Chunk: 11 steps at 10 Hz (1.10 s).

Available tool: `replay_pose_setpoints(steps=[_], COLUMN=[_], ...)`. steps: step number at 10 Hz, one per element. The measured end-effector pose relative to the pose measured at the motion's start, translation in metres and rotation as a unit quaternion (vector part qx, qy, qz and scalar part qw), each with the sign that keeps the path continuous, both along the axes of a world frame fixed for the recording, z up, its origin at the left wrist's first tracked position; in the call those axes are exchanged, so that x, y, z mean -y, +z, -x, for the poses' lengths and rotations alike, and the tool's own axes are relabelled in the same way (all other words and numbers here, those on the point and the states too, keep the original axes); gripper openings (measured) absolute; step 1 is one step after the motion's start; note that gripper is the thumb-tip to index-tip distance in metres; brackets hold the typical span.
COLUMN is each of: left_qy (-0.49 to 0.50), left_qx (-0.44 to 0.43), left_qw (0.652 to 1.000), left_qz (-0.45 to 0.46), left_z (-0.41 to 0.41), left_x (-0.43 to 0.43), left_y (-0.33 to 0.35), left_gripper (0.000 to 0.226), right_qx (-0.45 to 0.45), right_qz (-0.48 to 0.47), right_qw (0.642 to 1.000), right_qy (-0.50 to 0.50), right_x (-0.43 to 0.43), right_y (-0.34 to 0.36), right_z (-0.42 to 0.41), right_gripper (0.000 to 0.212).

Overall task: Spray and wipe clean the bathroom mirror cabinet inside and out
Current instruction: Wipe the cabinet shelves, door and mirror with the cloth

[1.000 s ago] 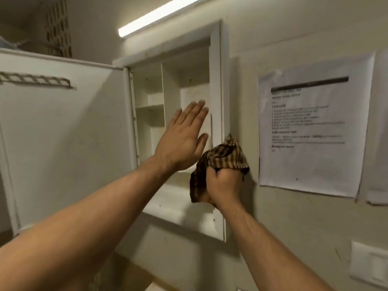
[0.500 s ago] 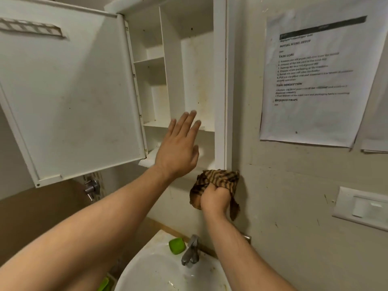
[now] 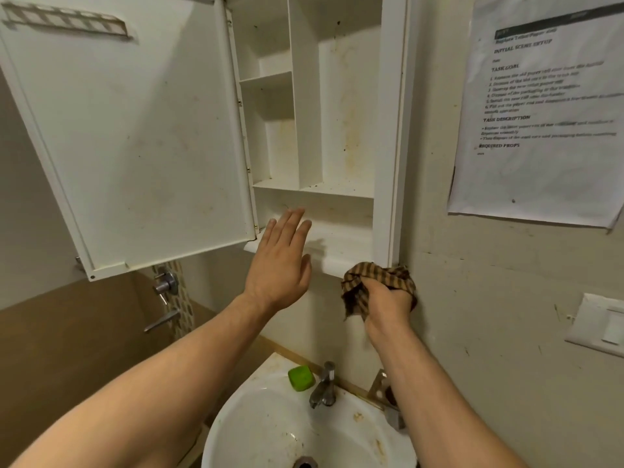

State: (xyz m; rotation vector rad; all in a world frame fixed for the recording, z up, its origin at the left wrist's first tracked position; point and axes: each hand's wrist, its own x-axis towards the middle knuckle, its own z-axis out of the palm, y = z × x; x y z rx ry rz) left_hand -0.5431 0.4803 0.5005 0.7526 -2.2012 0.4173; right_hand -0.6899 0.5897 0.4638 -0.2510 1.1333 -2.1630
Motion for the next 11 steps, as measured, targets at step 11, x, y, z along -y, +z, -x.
replay_pose_setpoints(steps=[11], left_qy=[-0.185], left_qx=[-0.048], left_qw=[0.965], left_qz=[-0.179], left_z=[-0.066], left_x=[0.101], left_y=[-0.045], left_gripper=[0.050], right_qx=[-0.838], right_qz=[-0.297], right_qw=[0.451], right_qy=[0.084], right_x=[0.098], right_y=[-0.024], right_z=[-0.074], right_gripper=[0.031])
